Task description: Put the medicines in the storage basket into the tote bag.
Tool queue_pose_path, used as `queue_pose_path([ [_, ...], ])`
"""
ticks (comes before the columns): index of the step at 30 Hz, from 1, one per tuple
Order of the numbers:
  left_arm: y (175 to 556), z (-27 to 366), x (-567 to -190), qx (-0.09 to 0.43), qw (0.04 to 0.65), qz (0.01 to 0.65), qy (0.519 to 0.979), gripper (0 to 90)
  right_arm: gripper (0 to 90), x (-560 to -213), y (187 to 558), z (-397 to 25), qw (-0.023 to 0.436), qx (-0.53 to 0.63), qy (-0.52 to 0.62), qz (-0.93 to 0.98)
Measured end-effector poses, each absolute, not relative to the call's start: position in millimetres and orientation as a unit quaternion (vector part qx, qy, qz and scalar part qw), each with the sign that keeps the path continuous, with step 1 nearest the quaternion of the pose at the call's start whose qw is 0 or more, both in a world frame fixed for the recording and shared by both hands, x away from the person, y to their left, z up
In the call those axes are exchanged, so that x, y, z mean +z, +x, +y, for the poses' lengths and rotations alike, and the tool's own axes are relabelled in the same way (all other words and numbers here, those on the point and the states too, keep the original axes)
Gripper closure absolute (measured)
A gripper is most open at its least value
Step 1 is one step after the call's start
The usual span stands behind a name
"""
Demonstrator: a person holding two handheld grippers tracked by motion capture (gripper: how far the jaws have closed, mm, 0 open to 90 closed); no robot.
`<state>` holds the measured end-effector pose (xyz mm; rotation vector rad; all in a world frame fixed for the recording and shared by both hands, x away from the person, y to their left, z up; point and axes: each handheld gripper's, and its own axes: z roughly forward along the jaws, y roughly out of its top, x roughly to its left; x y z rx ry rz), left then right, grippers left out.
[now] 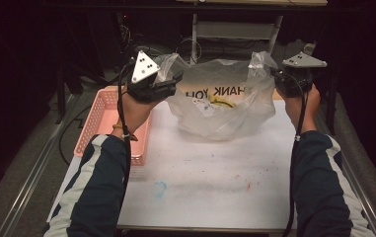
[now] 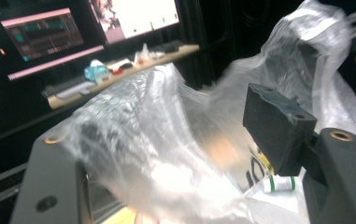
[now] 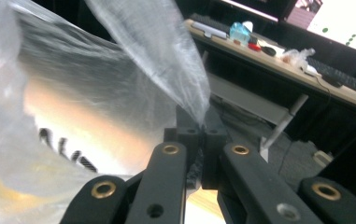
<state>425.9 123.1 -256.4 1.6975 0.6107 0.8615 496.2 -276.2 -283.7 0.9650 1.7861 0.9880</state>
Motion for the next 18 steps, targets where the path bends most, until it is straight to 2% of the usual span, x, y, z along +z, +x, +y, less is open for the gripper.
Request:
queue_pose_path([
  [5,422.5,130.1,-253.0,0.371,0.534,0.257,0.715,30.9,90.0,-285.1,506.4,-287.5,0.436,0.376,0.407,0.709],
  [11,425.1,139.7,-257.5,0.351,0.534,0.264,0.722,30.2,90.0,-289.5,515.3,-298.8,0.432,0.357,0.428,0.709],
  [18,419.2,126.9,-260.7,0.352,0.528,0.244,0.733,27.9,90.0,-295.6,513.7,-282.6,0.415,0.364,0.412,0.725],
])
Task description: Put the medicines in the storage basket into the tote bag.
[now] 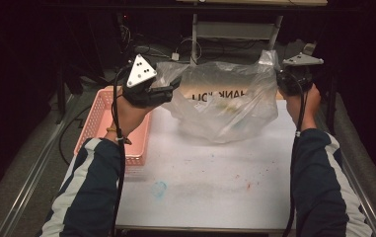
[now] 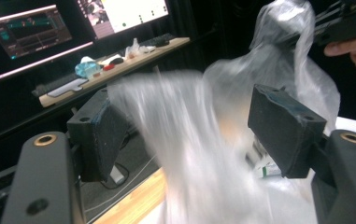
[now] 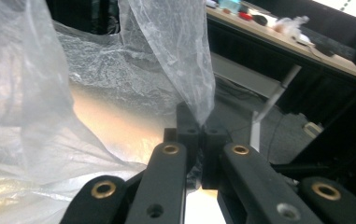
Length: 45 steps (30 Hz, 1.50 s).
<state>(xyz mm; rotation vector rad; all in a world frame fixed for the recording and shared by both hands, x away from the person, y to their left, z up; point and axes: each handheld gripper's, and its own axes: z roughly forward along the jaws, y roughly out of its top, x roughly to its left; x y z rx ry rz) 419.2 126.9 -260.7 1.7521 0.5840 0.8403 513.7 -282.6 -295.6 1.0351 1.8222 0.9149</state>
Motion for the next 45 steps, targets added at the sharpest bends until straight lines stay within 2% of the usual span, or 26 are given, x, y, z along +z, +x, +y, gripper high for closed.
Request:
queue_pose_path([
  [8,411.1,128.9,-259.3,0.363,0.52,0.236,0.736,29.4,90.0,-295.3,504.6,-259.6,0.403,0.372,0.376,0.747],
  [11,411.3,126.4,-265.8,0.362,0.492,0.216,0.762,45.4,90.0,-295.4,502.4,-254.8,0.411,0.367,0.367,0.75],
  [14,412.6,126.7,-270.4,0.362,0.487,0.214,0.766,51.4,90.0,-291.0,504.2,-258.1,0.424,0.363,0.373,0.741],
  [17,409.3,131.1,-266.6,0.37,0.509,0.219,0.745,51.0,90.0,-282.7,508.9,-266.8,0.428,0.363,0.39,0.73],
  [20,400.7,133.1,-262.4,0.379,0.523,0.214,0.733,45.4,90.0,-275.9,516.0,-277.6,0.433,0.35,0.411,0.722],
  [23,385.1,136.0,-266.5,0.396,0.53,0.212,0.719,29.7,90.0,-275.6,523.1,-288.0,0.433,0.337,0.432,0.716],
  [26,365.8,145.4,-275.6,0.414,0.541,0.2,0.704,27.9,90.0,-280.5,527.5,-292.9,0.425,0.328,0.445,0.717],
  [28,355.3,151.8,-285.7,0.403,0.559,0.203,0.696,24.8,90.0,-284.7,529.9,-295.7,0.416,0.33,0.453,0.716],
  [30,351.3,147.3,-304.4,0.372,0.552,0.201,0.719,24.1,90.0,-288.3,531.4,-296.2,0.41,0.333,0.456,0.716],
  [34,356.0,122.7,-340.3,0.346,0.512,0.192,0.762,22.8,90.0,-292.6,531.2,-292.1,0.407,0.334,0.456,0.717],
  [36,368.4,111.3,-354.8,0.326,0.507,0.213,0.769,20.4,90.0,-294.8,530.3,-289.5,0.405,0.332,0.456,0.719],
  [42,404.4,80.6,-373.8,0.303,0.504,0.25,0.769,20.7,90.0,-300.1,529.6,-290.3,0.388,0.336,0.463,0.722],
  [44,414.3,74.8,-376.0,0.294,0.508,0.259,0.767,26.8,90.0,-302.7,528.5,-291.2,0.384,0.339,0.463,0.723],
  [45,420.8,71.5,-376.7,0.299,0.501,0.262,0.769,33.1,90.0,-304.0,527.6,-291.8,0.381,0.34,0.464,0.724],
])
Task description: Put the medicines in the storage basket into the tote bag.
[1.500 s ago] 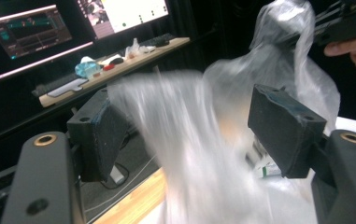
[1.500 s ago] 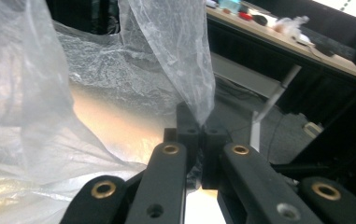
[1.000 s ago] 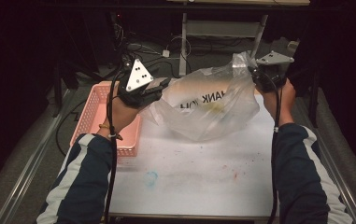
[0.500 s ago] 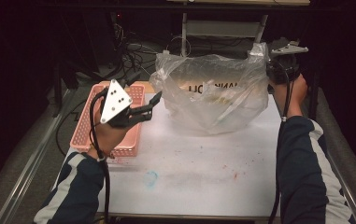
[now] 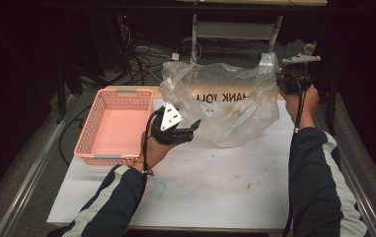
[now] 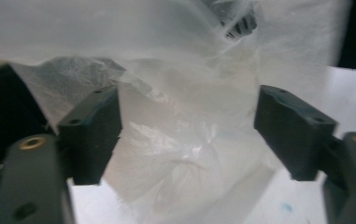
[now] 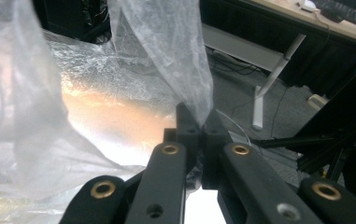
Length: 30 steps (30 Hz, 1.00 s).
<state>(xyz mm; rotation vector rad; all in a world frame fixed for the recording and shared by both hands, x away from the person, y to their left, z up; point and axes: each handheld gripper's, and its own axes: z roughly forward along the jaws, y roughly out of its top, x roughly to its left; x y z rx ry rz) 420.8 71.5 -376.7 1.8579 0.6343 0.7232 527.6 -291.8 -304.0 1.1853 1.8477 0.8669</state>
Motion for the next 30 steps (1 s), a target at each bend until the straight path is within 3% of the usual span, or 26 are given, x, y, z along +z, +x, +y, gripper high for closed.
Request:
queue_pose_path([
  [1,424.8,70.4,-377.1,0.297,0.501,0.265,0.768,38.5,87.6,-305.6,526.6,-293.0,0.377,0.342,0.464,0.725],
  [3,435.7,67.6,-377.2,0.297,0.489,0.261,0.777,60.7,83.7,-307.3,524.0,-294.9,0.368,0.348,0.46,0.729],
  [7,443.7,65.9,-374.9,0.307,0.471,0.256,0.786,86.1,77.2,-307.7,515.2,-299.0,0.36,0.369,0.454,0.726],
  [10,443.0,71.7,-362.7,0.321,0.476,0.25,0.78,87.9,70.6,-302.6,507.1,-302.6,0.362,0.388,0.441,0.724],
  [14,436.2,82.1,-339.6,0.344,0.492,0.245,0.762,88.1,90.0,-292.1,497.1,-306.3,0.378,0.399,0.418,0.723],
  [22,414.6,95.4,-304.4,0.368,0.514,0.227,0.741,88.2,90.0,-254.4,478.2,-305.1,0.408,0.43,0.394,0.703],
  [30,412.8,95.7,-309.4,0.365,0.512,0.237,0.741,88.1,90.0,-230.2,469.0,-293.5,0.432,0.433,0.375,0.696],
])
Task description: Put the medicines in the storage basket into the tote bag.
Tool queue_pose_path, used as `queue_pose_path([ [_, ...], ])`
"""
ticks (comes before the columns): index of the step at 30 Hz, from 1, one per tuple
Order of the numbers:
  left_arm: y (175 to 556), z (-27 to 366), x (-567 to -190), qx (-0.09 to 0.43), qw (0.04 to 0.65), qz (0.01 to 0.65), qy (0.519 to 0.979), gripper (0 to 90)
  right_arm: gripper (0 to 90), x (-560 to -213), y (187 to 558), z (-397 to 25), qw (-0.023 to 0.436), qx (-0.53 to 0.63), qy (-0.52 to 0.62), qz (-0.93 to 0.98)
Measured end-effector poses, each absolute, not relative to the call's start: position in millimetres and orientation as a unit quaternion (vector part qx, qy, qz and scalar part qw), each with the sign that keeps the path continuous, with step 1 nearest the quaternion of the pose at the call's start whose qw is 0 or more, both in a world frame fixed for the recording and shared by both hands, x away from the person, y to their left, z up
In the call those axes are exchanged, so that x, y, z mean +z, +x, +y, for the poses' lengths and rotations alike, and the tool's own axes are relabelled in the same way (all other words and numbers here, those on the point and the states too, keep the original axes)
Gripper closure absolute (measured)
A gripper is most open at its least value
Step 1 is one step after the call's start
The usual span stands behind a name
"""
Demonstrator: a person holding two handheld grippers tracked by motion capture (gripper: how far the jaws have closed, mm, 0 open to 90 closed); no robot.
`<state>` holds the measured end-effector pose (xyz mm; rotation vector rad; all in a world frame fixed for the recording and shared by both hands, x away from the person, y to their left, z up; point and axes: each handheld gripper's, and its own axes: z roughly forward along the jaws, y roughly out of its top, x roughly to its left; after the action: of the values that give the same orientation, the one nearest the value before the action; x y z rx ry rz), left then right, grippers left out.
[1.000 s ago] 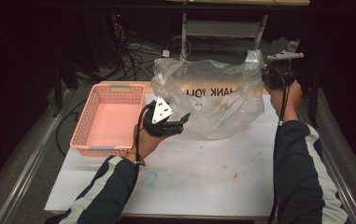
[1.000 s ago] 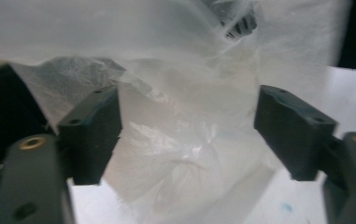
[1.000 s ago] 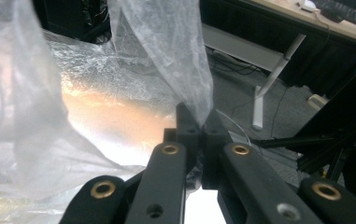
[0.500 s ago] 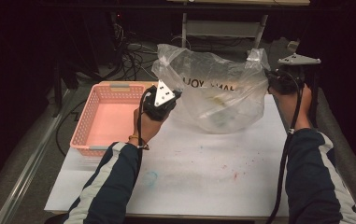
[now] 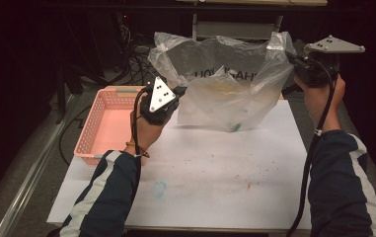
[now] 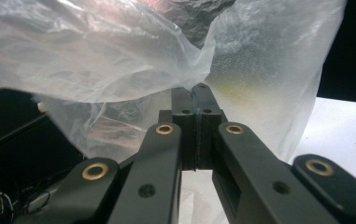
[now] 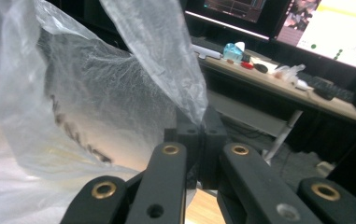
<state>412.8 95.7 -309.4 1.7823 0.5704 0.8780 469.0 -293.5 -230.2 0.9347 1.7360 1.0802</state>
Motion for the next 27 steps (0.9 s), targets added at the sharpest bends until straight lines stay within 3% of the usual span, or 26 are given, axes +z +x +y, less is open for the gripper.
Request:
queue_pose_path([
  [7,430.8,91.0,-322.2,0.367,0.493,0.265,0.743,88.1,89.6,-253.7,490.4,-289.4,0.42,0.419,0.393,0.703],
  [10,437.4,91.2,-326.6,0.366,0.487,0.275,0.744,88.1,71.4,-265.0,495.2,-289.0,0.412,0.417,0.4,0.705],
  [14,445.3,96.1,-329.6,0.368,0.481,0.294,0.74,88.1,54.2,-273.0,492.0,-289.9,0.399,0.426,0.396,0.709],
  [21,451.2,100.9,-328.6,0.372,0.472,0.31,0.736,88.1,40.6,-259.8,465.1,-294.4,0.397,0.462,0.357,0.708],
  [27,454.5,101.8,-324.1,0.381,0.458,0.315,0.739,88.1,35.0,-242.3,441.0,-292.9,0.388,0.475,0.322,0.722],
])
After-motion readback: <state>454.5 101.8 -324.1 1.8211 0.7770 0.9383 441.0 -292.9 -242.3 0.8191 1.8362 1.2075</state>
